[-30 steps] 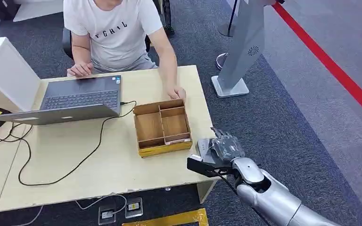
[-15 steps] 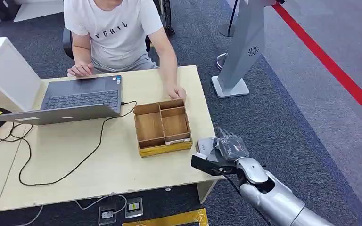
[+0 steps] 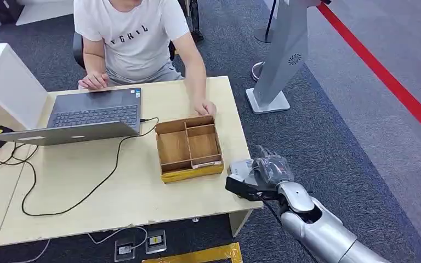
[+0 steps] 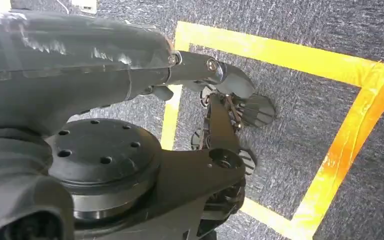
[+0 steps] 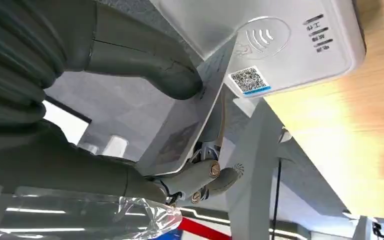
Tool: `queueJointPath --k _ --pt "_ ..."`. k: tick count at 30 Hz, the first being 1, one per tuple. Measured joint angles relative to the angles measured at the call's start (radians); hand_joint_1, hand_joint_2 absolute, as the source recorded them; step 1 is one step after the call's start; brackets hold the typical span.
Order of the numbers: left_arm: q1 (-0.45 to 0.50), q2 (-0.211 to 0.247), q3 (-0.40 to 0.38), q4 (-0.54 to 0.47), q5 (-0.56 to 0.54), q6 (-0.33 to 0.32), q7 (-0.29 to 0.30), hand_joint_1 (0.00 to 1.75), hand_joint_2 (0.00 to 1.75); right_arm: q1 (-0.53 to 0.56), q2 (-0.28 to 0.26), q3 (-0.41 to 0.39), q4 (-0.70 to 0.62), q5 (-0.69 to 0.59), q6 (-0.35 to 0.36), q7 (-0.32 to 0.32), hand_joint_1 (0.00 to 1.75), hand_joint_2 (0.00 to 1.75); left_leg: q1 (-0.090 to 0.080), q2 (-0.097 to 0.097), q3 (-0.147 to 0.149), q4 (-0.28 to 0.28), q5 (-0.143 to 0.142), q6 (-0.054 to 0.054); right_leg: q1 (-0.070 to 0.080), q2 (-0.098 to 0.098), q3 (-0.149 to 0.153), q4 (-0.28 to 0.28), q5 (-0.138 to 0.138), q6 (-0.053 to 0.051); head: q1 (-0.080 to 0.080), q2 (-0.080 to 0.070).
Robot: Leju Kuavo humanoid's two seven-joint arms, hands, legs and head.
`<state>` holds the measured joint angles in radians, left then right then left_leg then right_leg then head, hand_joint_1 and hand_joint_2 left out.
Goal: Pass the card to the sensor for recognition and then transmit it.
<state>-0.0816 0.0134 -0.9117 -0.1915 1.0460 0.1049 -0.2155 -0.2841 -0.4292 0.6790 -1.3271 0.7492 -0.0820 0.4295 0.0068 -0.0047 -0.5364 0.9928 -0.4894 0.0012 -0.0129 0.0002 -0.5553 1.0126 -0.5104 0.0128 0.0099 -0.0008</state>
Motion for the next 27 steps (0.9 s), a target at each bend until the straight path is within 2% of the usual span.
queueJointPath --k 7,8,9,11,12,14,18,23,27 --pt "0.0 0.0 0.0 0.0 -0.002 0.0 0.0 0.0 0.0 -0.001 0.0 -0.014 -0.008 0.022 -0.008 0.005 1.75 1.75 0.0 0.0 -0.001 0.0 0.0 0.0 0.0 0.0 0.001 0.0 0.0 0.0 0.0 0.0" --pt "0.0 0.0 0.0 0.0 -0.005 0.0 0.0 0.0 0.0 -0.019 -0.001 -0.013 -0.013 0.054 -0.005 0.027 1.75 1.75 0.0 0.0 -0.003 0.0 0.001 0.001 0.0 0.0 0.001 0.001 0.001 0.0 0.0 0.0" --pt "0.001 0.0 0.0 0.0 -0.008 0.0 0.0 0.0 0.0 -0.066 -0.005 -0.003 -0.026 0.088 0.031 0.062 1.75 1.75 -0.002 0.002 -0.006 0.0 0.001 0.0 -0.002 0.002 -0.003 0.003 0.004 -0.001 0.001 0.0" --pt "-0.001 0.001 -0.001 0.0 -0.009 -0.004 -0.001 0.0 0.0 -0.239 -0.021 0.016 -0.083 0.096 0.154 0.127 1.75 1.75 -0.006 0.01 -0.009 0.001 0.005 0.0 -0.006 0.011 -0.015 0.006 0.008 0.0 0.0 0.0" --pt "-0.003 0.002 -0.001 0.0 -0.009 -0.006 -0.001 0.0 0.0 -0.318 -0.024 0.019 -0.109 0.087 0.202 0.137 1.75 1.75 -0.005 0.011 -0.009 0.001 0.006 0.0 -0.005 0.012 -0.016 0.007 0.008 0.0 -0.001 0.0" --pt "-0.003 0.002 -0.001 0.0 -0.009 -0.007 -0.001 0.0 0.0 -0.438 -0.026 0.032 -0.136 0.078 0.253 0.149 1.75 1.75 -0.004 0.009 -0.007 0.001 0.007 0.0 -0.004 0.01 -0.013 0.006 0.008 0.0 0.0 0.0" --pt "-0.002 0.001 -0.001 0.0 -0.009 -0.007 -0.001 0.0 0.0 -0.55 -0.025 0.074 -0.168 0.063 0.25 0.179 1.75 1.75 -0.003 0.002 -0.01 0.001 0.009 0.0 -0.003 0.001 -0.013 0.006 0.008 -0.001 0.0 0.0" --pt "-0.002 0.002 -0.001 0.0 -0.008 -0.007 -0.001 0.0 0.0 -0.599 -0.027 0.119 -0.19 0.057 0.233 0.191 1.75 1.75 -0.003 0.002 -0.01 0.001 0.009 -0.001 -0.003 0.002 -0.013 0.006 0.008 -0.001 0.0 0.0" --pt "-0.002 0.002 -0.001 0.0 -0.008 -0.009 -0.002 0.0 0.0 -0.673 -0.027 0.177 -0.193 0.077 0.321 0.191 1.75 1.75 -0.003 0.002 -0.011 0.001 0.009 -0.001 -0.003 0.002 -0.013 0.007 0.008 -0.001 0.0 0.0"
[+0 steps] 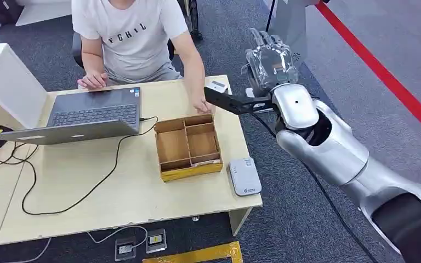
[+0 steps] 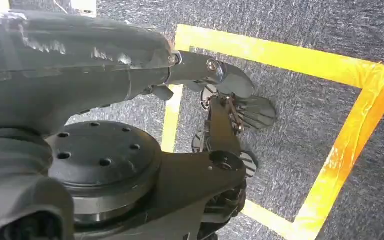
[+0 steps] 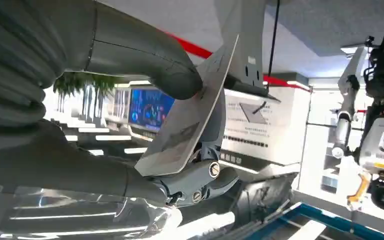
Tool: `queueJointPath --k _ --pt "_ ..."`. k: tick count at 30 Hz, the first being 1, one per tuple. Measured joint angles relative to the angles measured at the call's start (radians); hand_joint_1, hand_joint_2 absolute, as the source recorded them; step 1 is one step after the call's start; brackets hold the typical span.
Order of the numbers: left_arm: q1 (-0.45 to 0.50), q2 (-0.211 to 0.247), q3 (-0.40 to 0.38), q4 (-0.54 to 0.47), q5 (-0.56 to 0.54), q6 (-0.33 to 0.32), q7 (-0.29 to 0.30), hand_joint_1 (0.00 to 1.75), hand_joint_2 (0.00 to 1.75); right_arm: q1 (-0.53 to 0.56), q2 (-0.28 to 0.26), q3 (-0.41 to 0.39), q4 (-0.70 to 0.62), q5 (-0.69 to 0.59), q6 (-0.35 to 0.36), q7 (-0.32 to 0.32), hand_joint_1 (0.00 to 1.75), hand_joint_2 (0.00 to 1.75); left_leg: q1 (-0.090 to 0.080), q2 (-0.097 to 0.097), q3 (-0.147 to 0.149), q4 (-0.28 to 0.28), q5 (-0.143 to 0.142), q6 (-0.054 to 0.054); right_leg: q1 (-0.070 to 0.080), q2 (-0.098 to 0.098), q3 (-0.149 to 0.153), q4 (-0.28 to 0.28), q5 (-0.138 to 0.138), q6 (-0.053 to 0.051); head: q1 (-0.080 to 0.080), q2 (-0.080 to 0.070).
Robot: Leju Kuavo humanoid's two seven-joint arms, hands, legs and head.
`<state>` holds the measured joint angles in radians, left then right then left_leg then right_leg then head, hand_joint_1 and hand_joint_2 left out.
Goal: Pass the card to the sensor for recognition and then transmit it.
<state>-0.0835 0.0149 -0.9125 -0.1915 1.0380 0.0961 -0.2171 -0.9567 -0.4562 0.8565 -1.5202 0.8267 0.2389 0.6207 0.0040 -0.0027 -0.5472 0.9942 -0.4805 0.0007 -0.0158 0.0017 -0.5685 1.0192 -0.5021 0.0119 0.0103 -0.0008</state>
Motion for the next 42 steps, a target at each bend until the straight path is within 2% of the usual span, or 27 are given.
queueJointPath --k 4,13,16,23,42 --pt "0.0 0.0 0.0 0.0 0.003 0.006 -0.001 0.0 0.0 -0.093 0.017 0.079 0.0 -0.019 0.061 0.008 1.75 1.75 0.0 0.0 0.0 0.0 0.0 0.0 0.0 0.0 0.0 0.0 0.0 0.0 0.0 0.0" --pt "0.0 0.0 0.0 0.0 0.003 0.009 -0.001 0.0 0.0 -0.168 0.036 0.174 0.0 -0.036 0.067 0.018 1.75 1.75 0.0 -0.001 0.0 0.0 0.0 -0.001 0.0 0.0 0.0 0.0 0.0 0.0 0.0 0.0" --pt "0.0 0.0 0.0 0.0 0.004 0.006 -0.001 0.0 0.0 -0.174 0.052 0.197 0.002 -0.077 0.057 -0.013 1.75 1.75 0.0 -0.001 0.0 0.0 0.0 0.0 0.0 0.0 0.0 0.0 0.0 0.0 0.0 0.0" --pt "0.0 -0.001 0.0 0.0 0.006 0.004 -0.001 0.0 0.0 -0.182 0.086 0.261 0.012 -0.1 0.022 -0.009 1.75 1.75 0.001 -0.001 0.0 0.0 0.0 -0.001 0.001 -0.001 0.0 0.0 0.0 0.0 0.0 0.0" --pt "0.0 0.0 -0.005 0.0 0.005 0.003 -0.001 0.0 0.0 -0.188 0.108 0.386 0.095 -0.163 -0.026 -0.01 1.75 1.75 0.001 -0.001 -0.001 0.0 0.0 -0.001 0.001 0.0 -0.001 0.0 0.0 0.0 0.0 0.0"
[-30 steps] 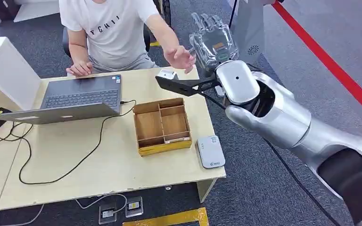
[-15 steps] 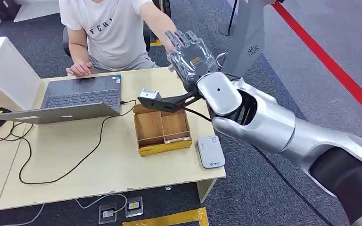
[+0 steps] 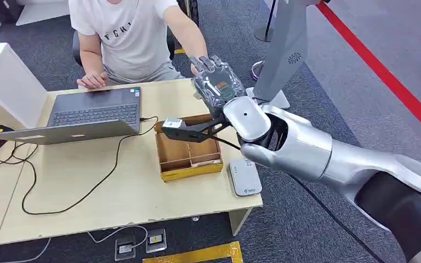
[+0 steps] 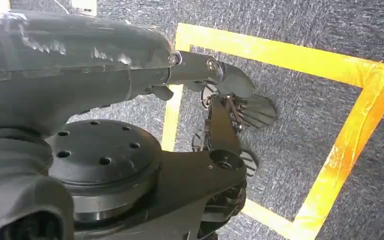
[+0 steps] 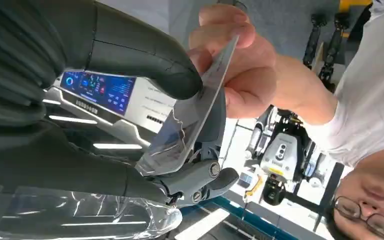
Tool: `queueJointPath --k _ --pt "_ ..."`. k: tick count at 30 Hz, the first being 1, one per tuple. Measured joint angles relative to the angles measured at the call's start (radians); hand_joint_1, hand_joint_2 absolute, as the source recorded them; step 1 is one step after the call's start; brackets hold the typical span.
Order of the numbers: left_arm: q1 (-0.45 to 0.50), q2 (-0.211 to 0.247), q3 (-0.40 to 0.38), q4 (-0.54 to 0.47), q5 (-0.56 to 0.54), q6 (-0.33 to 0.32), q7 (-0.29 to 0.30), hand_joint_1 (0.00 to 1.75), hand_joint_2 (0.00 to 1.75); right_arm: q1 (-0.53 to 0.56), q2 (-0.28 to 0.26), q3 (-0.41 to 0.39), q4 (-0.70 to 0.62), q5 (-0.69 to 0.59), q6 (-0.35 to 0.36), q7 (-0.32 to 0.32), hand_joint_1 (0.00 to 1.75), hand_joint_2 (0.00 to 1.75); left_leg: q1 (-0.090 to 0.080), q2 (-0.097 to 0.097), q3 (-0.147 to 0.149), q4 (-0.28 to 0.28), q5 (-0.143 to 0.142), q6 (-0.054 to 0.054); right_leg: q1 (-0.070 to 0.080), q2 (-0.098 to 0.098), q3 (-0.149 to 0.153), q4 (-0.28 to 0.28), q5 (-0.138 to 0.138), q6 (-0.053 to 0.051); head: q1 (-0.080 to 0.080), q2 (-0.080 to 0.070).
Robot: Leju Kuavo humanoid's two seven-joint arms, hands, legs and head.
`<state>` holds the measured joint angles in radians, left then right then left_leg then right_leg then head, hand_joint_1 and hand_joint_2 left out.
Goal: Pass the card to the sensor for recognition and then transmit it.
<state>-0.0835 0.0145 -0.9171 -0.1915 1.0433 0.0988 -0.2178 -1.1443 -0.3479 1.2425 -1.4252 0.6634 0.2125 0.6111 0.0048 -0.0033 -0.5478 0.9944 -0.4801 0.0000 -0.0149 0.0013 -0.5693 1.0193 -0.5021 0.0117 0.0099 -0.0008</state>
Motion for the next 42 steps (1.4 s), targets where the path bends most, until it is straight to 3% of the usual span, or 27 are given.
queueJointPath --k 12,13,14,15,22,42 --pt "0.0 0.0 -0.001 0.0 0.007 0.006 0.006 0.0 0.0 0.001 0.001 0.044 0.024 -0.017 -0.01 0.018 1.75 1.75 0.0 0.0 0.0 0.0 0.0 0.0 0.0 0.0 -0.001 0.0 0.0 0.0 0.0 0.0" --pt "0.0 0.0 -0.001 0.0 0.007 0.006 0.008 0.0 0.0 0.001 0.0 0.045 0.025 -0.018 -0.01 0.019 0.0 1.75 0.0 0.0 0.0 0.0 0.0 0.0 0.0 0.0 -0.001 0.0 0.0 0.0 0.0 0.0" --pt "0.0 0.0 -0.001 0.0 0.007 0.006 0.009 0.0 0.0 0.002 -0.001 0.045 0.025 -0.018 -0.01 0.019 0.0 1.75 0.0 0.0 0.0 0.0 0.0 0.0 0.0 0.0 -0.001 0.0 0.0 0.0 0.0 0.0" --pt "0.001 0.0 -0.001 0.0 0.007 0.005 0.009 0.0 0.0 0.002 -0.001 0.045 0.025 -0.019 -0.01 0.022 0.0 0.0 0.0 0.0 0.0 0.0 0.0 0.0 0.0 0.0 -0.001 0.0 0.0 0.0 0.0 0.0" --pt "0.001 -0.001 -0.001 0.0 0.004 0.001 0.009 0.0 0.0 0.003 -0.018 0.045 0.025 -0.07 -0.014 0.016 0.0 0.0 0.0 0.0 0.0 0.0 0.0 0.0 0.0 0.0 -0.001 0.0 0.0 0.0 0.0 0.0" --pt "0.001 -0.001 -0.002 0.0 0.013 0.011 0.009 0.0 0.0 0.003 -0.021 0.045 0.025 -0.056 -0.051 0.018 0.0 0.0 0.0 0.001 0.0 0.0 0.0 0.0 0.0 0.0 -0.001 0.0 0.0 0.0 0.0 0.0"
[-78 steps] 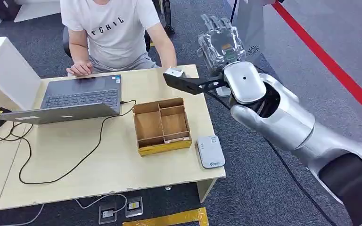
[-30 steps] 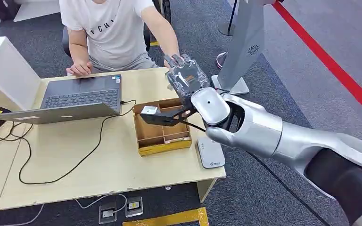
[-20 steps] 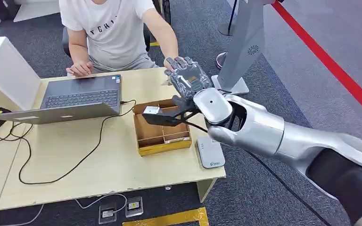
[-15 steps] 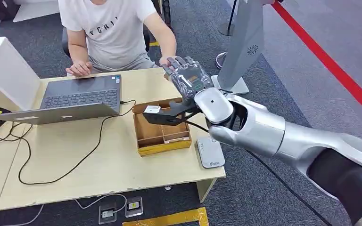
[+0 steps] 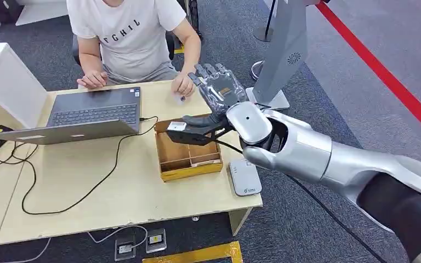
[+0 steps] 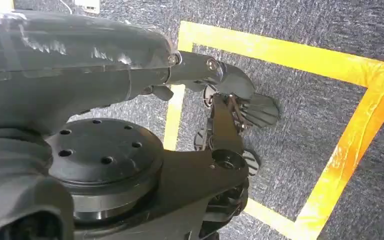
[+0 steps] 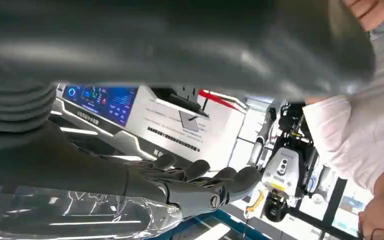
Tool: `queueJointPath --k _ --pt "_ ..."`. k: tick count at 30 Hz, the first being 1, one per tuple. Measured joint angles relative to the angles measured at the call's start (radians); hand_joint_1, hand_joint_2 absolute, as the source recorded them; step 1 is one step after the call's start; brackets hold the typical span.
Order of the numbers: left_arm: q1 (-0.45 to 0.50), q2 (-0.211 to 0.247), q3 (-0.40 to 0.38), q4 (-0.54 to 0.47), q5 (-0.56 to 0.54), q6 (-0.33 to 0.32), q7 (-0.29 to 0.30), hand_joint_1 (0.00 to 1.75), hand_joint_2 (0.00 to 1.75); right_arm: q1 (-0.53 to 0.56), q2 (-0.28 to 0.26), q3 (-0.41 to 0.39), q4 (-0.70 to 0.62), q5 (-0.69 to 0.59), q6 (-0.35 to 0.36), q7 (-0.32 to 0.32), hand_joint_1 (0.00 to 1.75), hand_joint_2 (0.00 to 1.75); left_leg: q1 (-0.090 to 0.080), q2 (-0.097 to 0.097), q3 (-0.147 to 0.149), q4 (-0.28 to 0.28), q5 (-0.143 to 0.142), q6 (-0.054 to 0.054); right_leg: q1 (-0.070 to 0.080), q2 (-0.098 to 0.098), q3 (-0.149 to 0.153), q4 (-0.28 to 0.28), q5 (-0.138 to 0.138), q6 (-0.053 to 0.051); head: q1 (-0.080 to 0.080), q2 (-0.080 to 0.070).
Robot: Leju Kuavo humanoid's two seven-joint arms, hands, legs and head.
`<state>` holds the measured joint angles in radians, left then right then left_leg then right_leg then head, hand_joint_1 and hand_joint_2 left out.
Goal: Pass the card to the sensor for recognition and then transmit it.
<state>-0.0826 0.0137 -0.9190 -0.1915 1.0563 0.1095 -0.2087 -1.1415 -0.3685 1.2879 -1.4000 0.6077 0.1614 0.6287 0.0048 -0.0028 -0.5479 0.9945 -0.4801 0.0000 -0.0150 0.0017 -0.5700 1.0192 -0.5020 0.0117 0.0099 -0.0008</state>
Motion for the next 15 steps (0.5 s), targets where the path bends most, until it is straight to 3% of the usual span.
queueJointPath --k 4,10,15 --pt "0.0 0.0 0.0 0.0 0.003 0.002 0.0 0.0 0.0 0.001 0.0 0.0 0.0 0.005 -0.017 0.002 0.0 0.0 0.0 0.0 0.0 0.0 0.0 0.0 0.0 0.0 0.0 0.0 0.0 0.0 0.0 0.0" --pt "0.0 -0.001 0.0 0.0 0.012 0.004 0.0 0.0 0.0 0.081 -0.007 -0.043 -0.028 -0.005 -0.16 0.011 0.0 0.0 0.0 0.0 0.001 0.0 0.0 0.0 0.0 0.0 0.0 0.0 0.0 0.0 0.0 0.0" --pt "0.0 -0.001 0.0 0.0 0.015 0.004 0.0 0.0 0.0 0.164 -0.023 -0.087 -0.082 -0.012 -0.212 0.01 0.0 0.0 0.0 0.0 0.001 0.0 0.0 0.0 0.0 0.0 0.0 0.0 0.0 0.0 0.0 0.0"
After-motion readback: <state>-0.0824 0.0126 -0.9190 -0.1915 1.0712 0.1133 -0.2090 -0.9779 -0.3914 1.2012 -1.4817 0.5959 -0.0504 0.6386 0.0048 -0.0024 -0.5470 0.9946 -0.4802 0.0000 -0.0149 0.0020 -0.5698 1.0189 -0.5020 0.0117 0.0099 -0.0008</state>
